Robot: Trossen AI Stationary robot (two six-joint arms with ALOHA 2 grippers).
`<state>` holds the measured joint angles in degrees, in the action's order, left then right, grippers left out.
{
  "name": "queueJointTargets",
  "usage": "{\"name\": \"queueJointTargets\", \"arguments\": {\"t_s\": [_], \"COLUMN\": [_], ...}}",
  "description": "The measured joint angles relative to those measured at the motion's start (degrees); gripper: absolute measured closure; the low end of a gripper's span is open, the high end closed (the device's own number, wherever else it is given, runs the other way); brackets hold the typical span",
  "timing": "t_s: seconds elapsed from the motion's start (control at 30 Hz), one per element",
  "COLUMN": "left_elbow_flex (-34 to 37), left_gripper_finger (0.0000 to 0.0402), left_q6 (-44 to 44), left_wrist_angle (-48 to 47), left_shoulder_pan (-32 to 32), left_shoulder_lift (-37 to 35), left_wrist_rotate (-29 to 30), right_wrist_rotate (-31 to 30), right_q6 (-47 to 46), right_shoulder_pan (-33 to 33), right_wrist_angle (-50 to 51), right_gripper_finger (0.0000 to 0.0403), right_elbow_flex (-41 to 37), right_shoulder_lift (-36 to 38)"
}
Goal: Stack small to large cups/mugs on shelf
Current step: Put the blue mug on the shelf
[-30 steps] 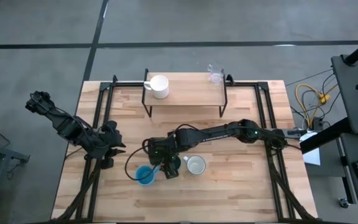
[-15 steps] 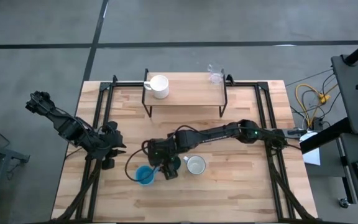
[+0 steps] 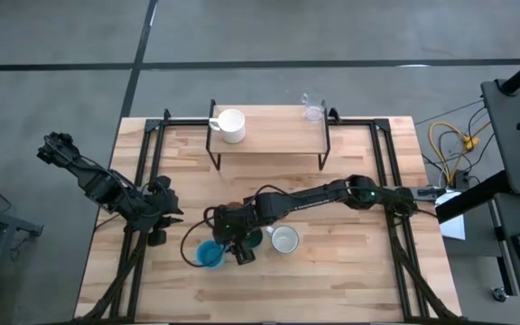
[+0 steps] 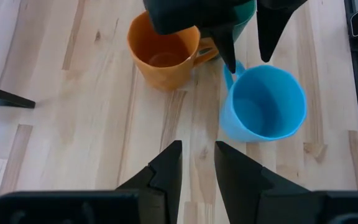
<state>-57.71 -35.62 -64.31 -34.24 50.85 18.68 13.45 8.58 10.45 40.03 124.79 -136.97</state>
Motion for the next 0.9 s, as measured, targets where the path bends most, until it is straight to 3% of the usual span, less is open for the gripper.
{"name": "queueJointTargets", "arguments": {"t_s": [0.63, 0.73, 0.9], "left_elbow_flex": [0.0, 0.0, 0.0], "left_gripper_finger": [0.0322, 0.0322, 0.0322], "left_q6": [0.0, 0.0, 0.0], "left_wrist_angle": [-0.1, -0.1, -0.1], "left_shoulder_pan": [0.0, 0.0, 0.0], "left_shoulder_lift": [0.0, 0.0, 0.0], "left_wrist_rotate": [0.0, 0.0, 0.0], "right_wrist_rotate": [0.1, 0.6, 1.6], "right_q6": [-1.5, -1.3, -1.0], "right_shoulder_pan": [0.0, 0.0, 0.0], "right_wrist_angle": [-3.9, -5.0, -5.9], "right_gripper_finger": [0.0225, 0.0261, 0.0368], "right_elbow_flex": [-4.2, -4.2, -4.2], "right_shoulder_lift": [0.0, 0.0, 0.0]}}
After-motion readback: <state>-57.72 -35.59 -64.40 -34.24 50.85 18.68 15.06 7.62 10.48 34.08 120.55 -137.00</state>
